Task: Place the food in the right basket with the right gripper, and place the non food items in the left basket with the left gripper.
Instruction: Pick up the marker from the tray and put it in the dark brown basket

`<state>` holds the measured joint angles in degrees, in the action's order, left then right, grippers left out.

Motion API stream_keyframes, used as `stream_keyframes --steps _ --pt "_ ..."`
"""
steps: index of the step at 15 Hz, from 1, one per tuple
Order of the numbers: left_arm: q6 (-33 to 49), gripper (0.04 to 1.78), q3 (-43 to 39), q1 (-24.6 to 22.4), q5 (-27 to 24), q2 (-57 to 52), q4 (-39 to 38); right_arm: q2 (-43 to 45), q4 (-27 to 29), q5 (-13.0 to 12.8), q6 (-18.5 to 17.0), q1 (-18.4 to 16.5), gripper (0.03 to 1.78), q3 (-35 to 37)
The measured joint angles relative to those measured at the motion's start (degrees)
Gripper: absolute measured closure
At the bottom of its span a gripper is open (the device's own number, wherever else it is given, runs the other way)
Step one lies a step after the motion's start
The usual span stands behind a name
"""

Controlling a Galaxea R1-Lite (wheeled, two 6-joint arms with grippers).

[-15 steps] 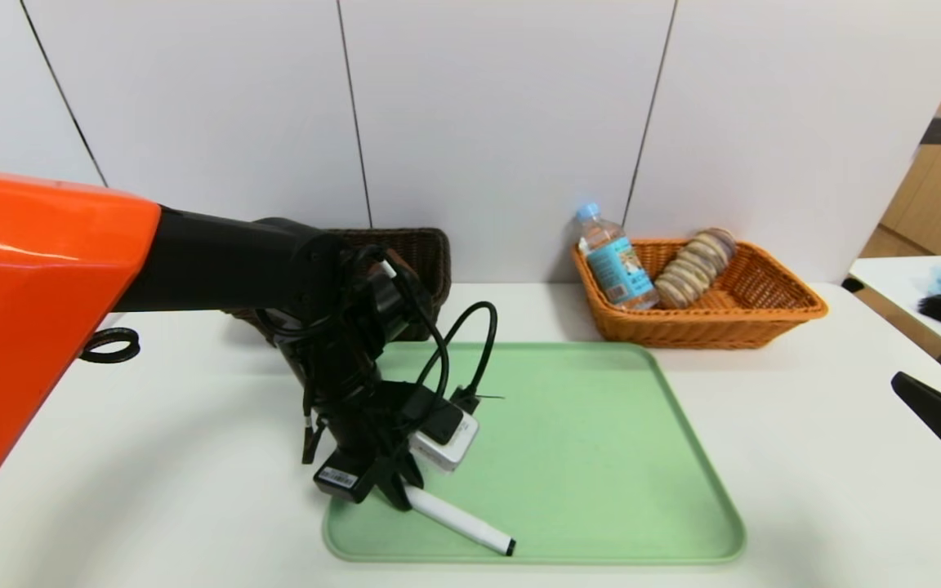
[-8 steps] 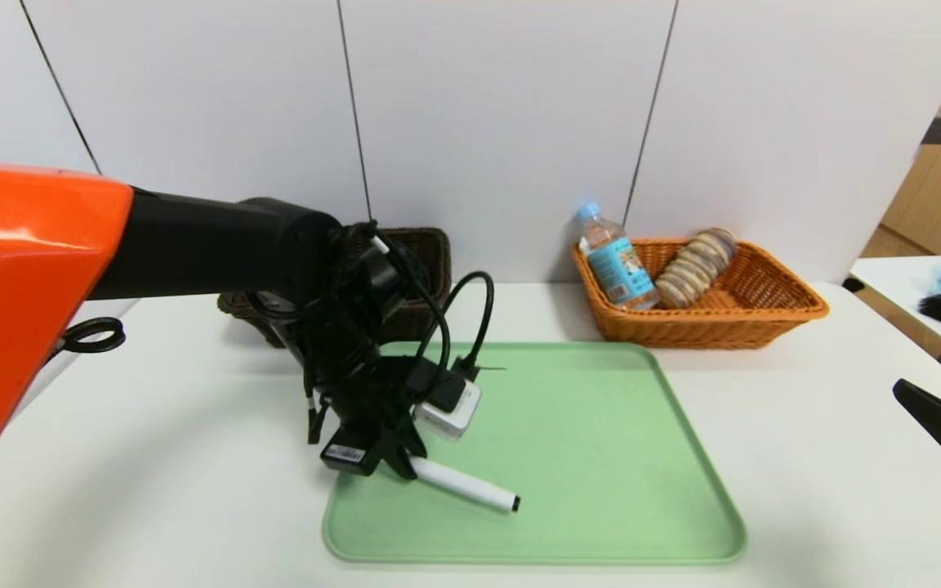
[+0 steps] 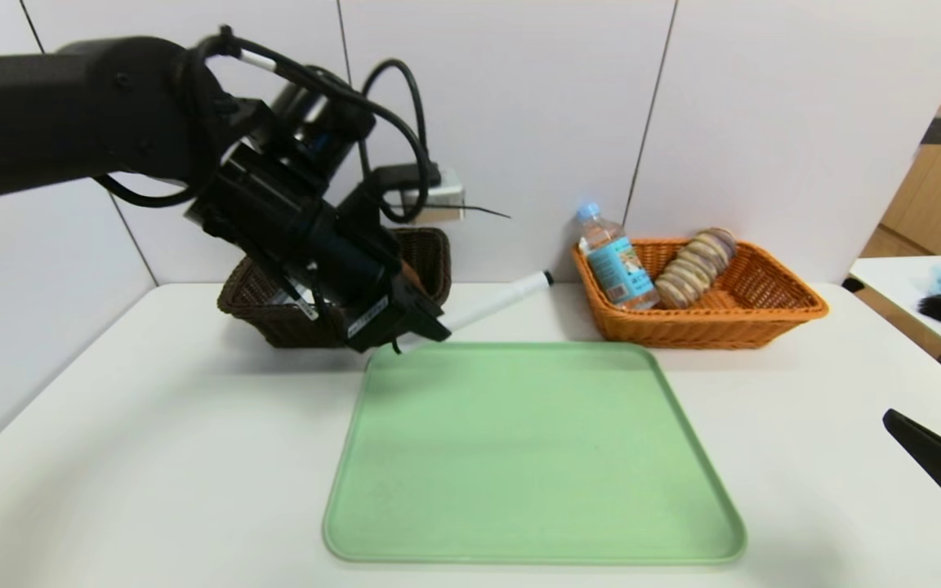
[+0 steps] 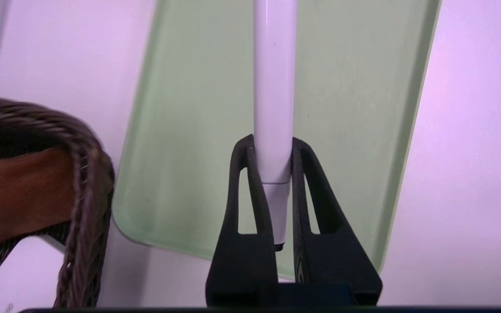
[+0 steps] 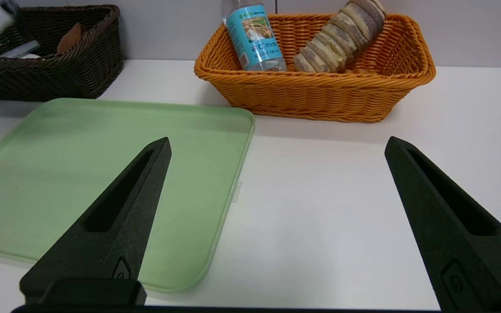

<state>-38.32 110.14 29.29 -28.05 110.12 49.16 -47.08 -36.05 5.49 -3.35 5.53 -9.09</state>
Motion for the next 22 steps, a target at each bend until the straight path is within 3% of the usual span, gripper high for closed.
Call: stream_keyframes --steps 2,5,8,11,15,17,22 --pt "10.59 1.66 -2.58 -2.89 -3.23 -3.36 -6.28 0.04 -0.09 0.05 0.57 0.00 0.12 -0.30" --pt "24.84 1.66 -14.53 -8.74 -3.58 -8.63 -24.11 0.20 -0.11 0.05 1.45 0.00 0.12 -0.46" --pt "36.00 1.66 -29.66 -15.08 2.73 -13.24 -45.79 1.02 0.05 -0.04 1.78 -0.02 0.12 0.09" --pt "43.61 1.66 -36.63 -20.53 14.63 -14.31 -64.57 2.65 2.26 -0.09 2.67 -0.02 0.12 0.41" --pt "42.78 1.66 -36.99 -21.50 22.60 -11.89 -66.77 7.51 10.01 0.07 3.28 0.13 0.11 0.20" --pt "42.69 1.66 -37.18 -21.03 22.82 -10.62 -66.63 10.18 13.92 0.07 3.30 0.27 0.11 -0.35" --pt "42.67 1.66 -38.01 -20.76 22.88 -7.86 -66.66 11.80 14.42 0.29 3.25 0.37 0.11 -2.34"
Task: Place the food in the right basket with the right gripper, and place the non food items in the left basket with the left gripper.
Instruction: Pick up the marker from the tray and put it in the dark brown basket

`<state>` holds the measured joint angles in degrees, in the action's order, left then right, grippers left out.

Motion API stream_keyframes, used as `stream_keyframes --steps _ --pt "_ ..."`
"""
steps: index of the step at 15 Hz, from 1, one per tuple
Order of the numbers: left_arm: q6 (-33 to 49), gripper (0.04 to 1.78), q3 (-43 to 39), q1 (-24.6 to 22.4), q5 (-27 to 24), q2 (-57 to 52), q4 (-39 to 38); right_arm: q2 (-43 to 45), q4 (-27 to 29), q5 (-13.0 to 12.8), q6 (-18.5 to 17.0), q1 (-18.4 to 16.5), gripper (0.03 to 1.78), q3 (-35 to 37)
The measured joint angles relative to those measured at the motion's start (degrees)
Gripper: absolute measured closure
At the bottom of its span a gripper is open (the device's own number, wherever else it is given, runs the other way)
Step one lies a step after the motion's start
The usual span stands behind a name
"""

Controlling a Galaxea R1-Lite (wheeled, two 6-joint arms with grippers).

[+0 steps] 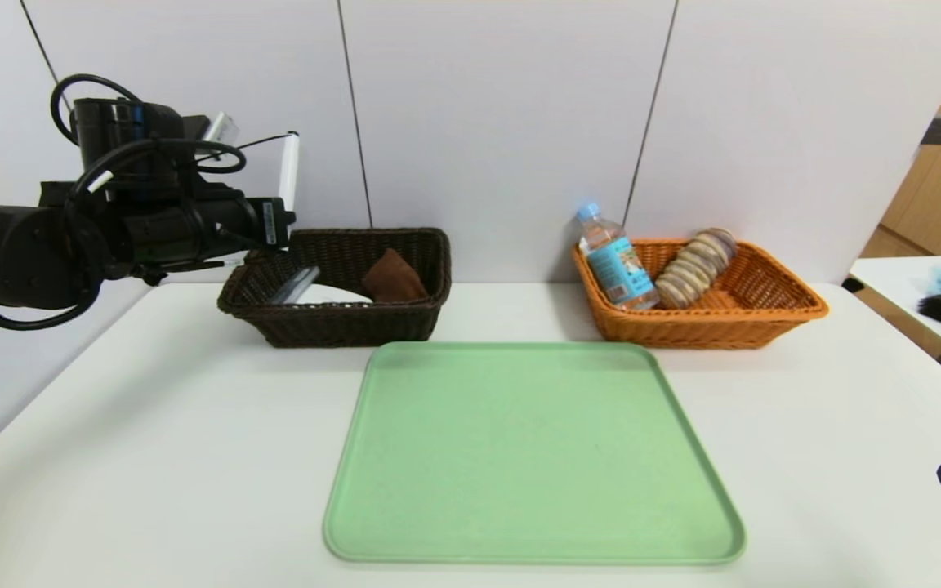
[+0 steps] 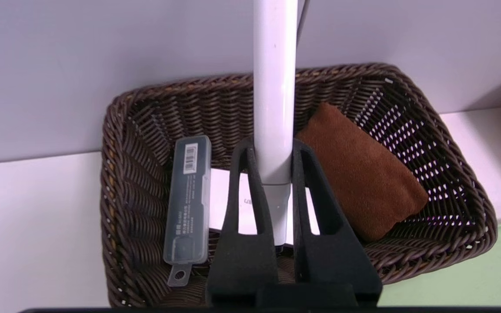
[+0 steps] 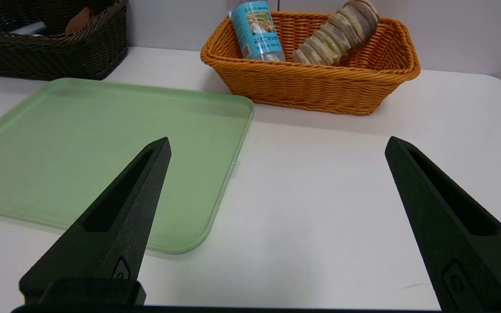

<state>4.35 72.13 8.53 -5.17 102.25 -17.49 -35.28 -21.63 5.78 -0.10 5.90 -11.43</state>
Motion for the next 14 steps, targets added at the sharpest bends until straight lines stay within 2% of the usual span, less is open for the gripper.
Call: stream_keyframes --steps 6,11,14 --pt "0.09 1.66 -0.88 0.01 1.54 2.56 -0.15 -1.66 -0.56 -0.02 -0.15 0.07 0.11 -1.73" --pt "0.07 1.66 -1.77 0.01 1.67 3.86 -0.23 -8.73 -1.46 -0.13 -0.26 0.00 0.11 -8.66" --pt "0.00 1.66 -2.27 -0.02 1.67 4.67 -0.30 -12.54 -5.24 -0.13 -0.23 -0.04 0.11 -10.86"
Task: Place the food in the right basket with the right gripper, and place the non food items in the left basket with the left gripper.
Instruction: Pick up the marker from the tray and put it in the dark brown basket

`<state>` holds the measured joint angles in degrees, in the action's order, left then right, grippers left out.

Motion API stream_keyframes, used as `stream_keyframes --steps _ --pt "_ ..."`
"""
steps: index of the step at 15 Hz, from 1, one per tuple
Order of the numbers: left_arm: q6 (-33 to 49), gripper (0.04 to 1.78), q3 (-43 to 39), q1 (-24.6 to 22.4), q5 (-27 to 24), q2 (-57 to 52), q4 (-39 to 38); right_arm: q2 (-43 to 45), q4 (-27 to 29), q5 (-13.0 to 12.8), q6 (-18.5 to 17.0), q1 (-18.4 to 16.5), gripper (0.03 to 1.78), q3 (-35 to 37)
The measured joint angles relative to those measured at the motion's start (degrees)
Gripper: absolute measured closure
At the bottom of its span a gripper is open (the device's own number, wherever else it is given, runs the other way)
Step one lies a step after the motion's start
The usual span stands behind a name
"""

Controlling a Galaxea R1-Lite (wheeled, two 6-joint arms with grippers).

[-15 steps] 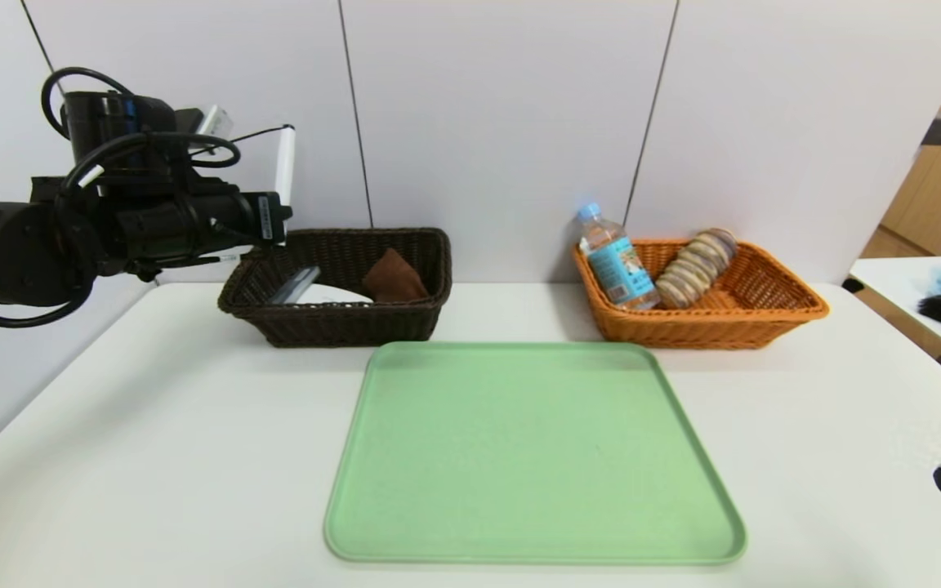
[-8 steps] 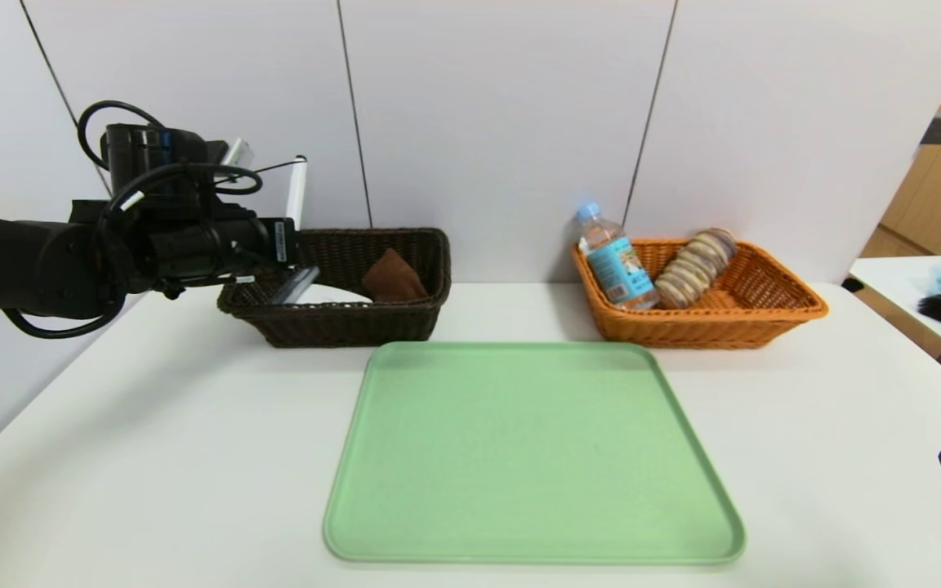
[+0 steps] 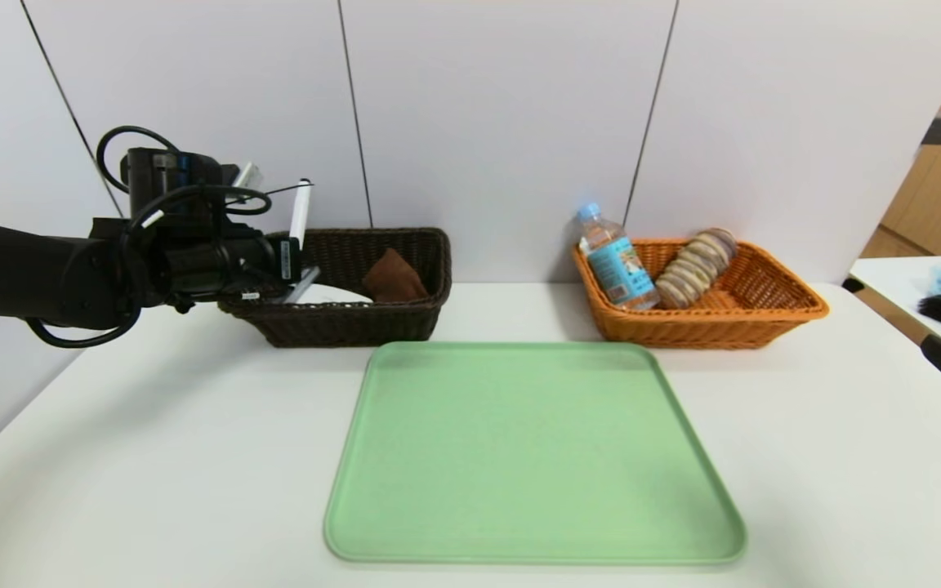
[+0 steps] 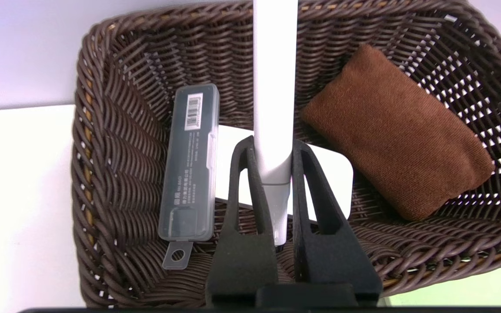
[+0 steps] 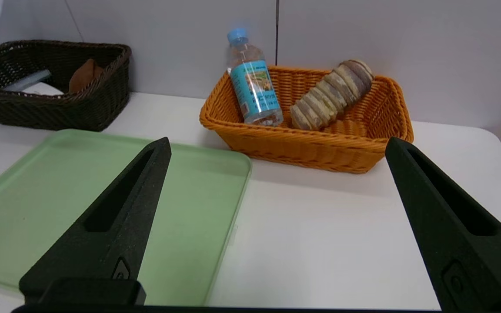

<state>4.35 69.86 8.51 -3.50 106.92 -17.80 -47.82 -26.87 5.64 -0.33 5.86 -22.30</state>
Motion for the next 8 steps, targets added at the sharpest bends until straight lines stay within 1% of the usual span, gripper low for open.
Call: stream_keyframes --steps 1,4,8 --pt "0.00 1.66 -0.05 0.02 0.02 0.29 -0.02 -1.01 -1.16 0.00 -0.02 0.00 0.11 -0.28" --pt "0.00 1.66 -0.05 0.02 0.12 1.37 -0.22 -3.52 -1.46 0.02 0.00 0.02 0.11 -2.21" --pt "-0.04 1.66 -0.11 0.02 -0.05 2.76 -2.84 -5.67 -1.41 0.02 0.06 0.02 0.11 -3.44"
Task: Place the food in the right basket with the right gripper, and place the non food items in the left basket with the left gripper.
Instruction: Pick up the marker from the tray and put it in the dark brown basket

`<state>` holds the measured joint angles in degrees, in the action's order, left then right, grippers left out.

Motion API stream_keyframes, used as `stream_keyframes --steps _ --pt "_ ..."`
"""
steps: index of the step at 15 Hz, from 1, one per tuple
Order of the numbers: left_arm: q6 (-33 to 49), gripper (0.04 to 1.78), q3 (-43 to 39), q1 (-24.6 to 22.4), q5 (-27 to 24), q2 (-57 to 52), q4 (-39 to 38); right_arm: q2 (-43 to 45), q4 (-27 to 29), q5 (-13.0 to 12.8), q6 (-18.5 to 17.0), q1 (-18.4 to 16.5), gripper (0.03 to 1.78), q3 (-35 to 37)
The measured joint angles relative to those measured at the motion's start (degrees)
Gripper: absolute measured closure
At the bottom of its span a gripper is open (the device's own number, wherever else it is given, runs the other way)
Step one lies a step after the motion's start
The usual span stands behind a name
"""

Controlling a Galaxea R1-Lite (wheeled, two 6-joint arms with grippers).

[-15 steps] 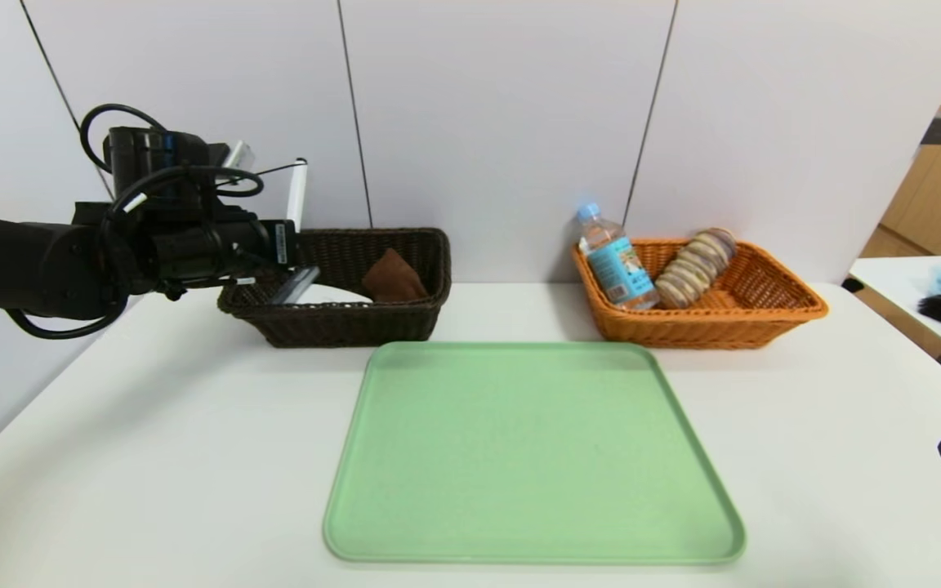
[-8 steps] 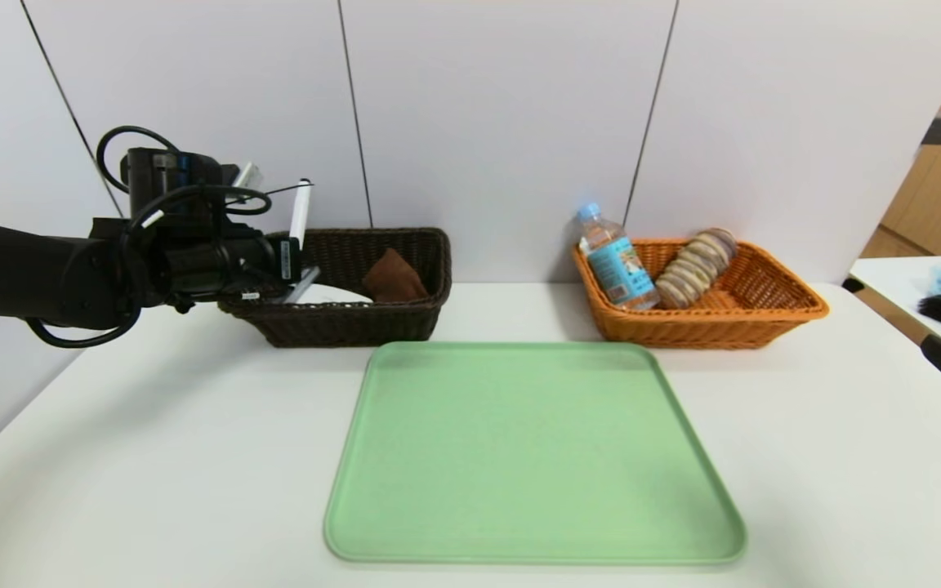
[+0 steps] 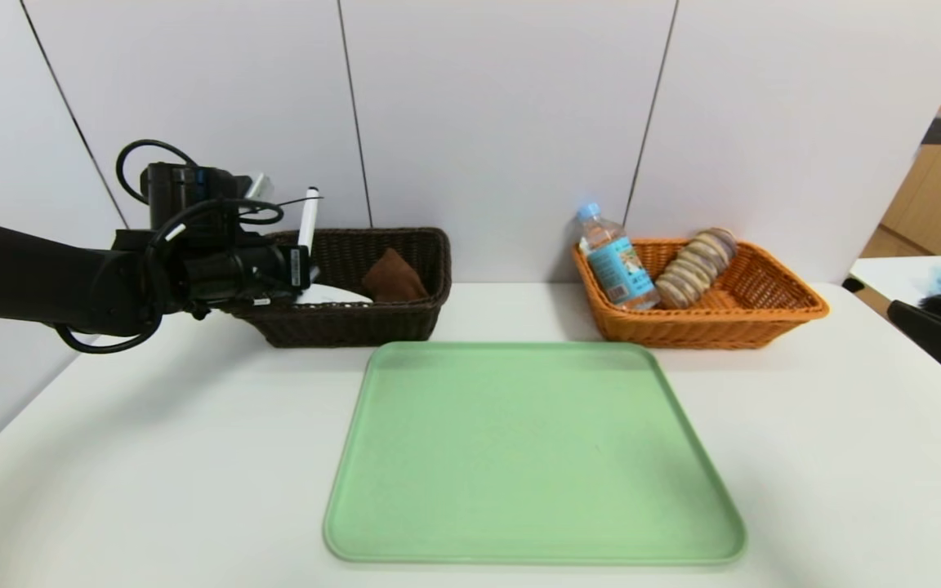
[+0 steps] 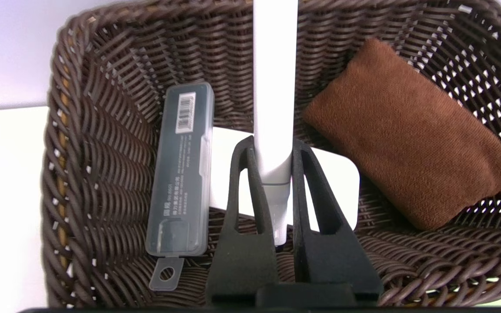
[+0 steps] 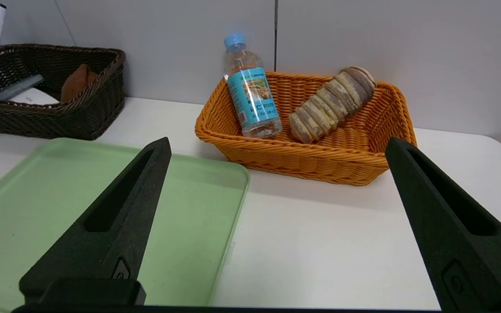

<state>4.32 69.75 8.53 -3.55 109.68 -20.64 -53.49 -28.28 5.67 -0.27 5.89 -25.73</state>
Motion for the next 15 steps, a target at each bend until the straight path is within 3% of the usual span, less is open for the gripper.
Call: stream_keyframes --steps 2,5,8,15 --pt "-0.10 1.66 -0.05 -0.02 -0.04 0.46 -0.22 -0.41 -0.02 -0.02 -0.04 -0.02 0.11 -0.12" --pt "-0.49 1.16 -0.27 0.00 0.17 0.85 -2.18 -0.61 0.00 0.00 0.00 -0.02 0.11 -0.12" --pt "-0.57 0.82 -1.26 -0.02 0.05 0.51 -5.60 -0.59 -0.02 0.00 0.09 -0.02 0.11 0.02" --pt "-0.16 0.40 -1.60 -0.51 -0.15 -13.07 -2.10 0.71 0.04 -0.09 -0.28 -0.30 0.11 0.18"
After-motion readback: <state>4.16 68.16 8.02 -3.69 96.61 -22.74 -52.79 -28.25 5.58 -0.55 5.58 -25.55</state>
